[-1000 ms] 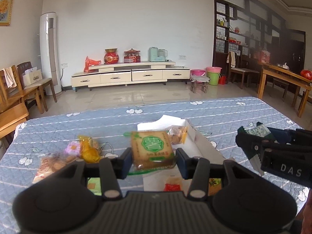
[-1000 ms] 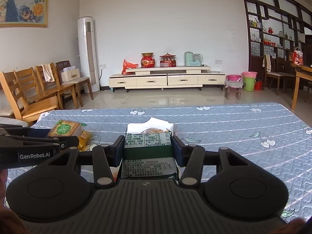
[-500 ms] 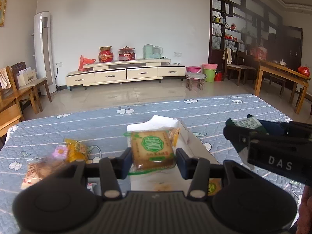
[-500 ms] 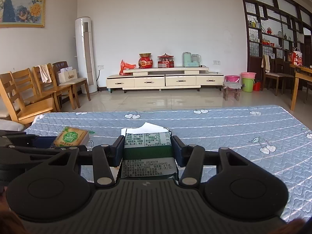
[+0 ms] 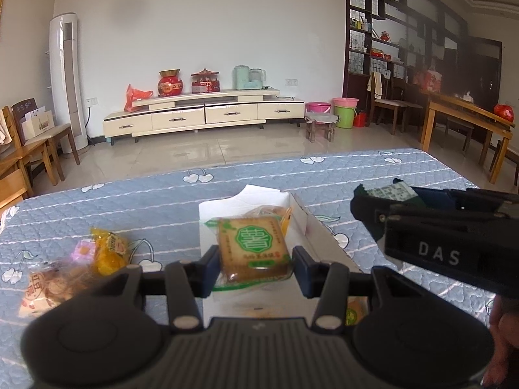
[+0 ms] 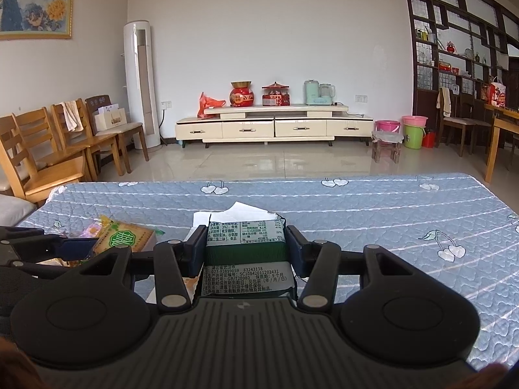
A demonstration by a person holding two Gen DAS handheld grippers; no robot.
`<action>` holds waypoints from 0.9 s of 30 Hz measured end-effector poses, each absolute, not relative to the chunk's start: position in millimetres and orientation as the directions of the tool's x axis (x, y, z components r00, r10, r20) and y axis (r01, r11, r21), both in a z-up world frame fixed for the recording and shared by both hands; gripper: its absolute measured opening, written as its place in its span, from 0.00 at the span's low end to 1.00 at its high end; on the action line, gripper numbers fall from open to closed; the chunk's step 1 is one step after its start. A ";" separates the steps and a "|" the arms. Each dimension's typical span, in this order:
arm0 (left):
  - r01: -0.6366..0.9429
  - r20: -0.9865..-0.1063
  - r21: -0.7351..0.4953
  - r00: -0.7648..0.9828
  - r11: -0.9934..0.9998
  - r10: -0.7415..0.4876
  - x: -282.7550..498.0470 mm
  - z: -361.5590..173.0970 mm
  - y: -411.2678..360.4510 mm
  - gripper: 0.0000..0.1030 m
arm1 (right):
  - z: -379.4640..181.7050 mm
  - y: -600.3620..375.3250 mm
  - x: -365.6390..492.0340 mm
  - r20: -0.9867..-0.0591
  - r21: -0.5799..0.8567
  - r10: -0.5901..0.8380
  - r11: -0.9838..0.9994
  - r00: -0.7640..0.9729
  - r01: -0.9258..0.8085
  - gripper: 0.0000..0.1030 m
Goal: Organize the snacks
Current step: 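Carry the cake packet and dark green packet with both tools over the white box, then open both tools to drop the two packets into the box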
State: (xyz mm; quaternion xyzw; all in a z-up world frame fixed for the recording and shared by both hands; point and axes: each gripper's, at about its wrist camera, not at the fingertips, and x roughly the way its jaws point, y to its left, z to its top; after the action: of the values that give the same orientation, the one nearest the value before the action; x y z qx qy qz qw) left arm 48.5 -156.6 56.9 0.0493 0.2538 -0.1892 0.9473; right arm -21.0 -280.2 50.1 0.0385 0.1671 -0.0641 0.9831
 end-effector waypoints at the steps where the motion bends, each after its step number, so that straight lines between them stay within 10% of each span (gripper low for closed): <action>1: 0.385 -0.501 -0.002 0.798 0.923 -0.335 49.7 56.5 -157.9 0.45 | 49.8 -280.5 -19.9 -0.337 0.054 -0.113 0.989 0.935 0.139 0.62; 27: 0.431 -0.565 -0.029 0.737 0.902 -0.370 74.5 27.0 -185.9 0.45 | 46.2 -285.0 14.9 -0.417 0.058 -0.087 0.991 0.905 0.122 0.62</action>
State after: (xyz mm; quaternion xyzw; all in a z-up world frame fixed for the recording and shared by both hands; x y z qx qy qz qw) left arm 74.5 -185.9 27.0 0.0519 0.2918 -0.2151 0.9305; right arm 14.9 -285.0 46.2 0.0415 0.2115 -0.0538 0.9750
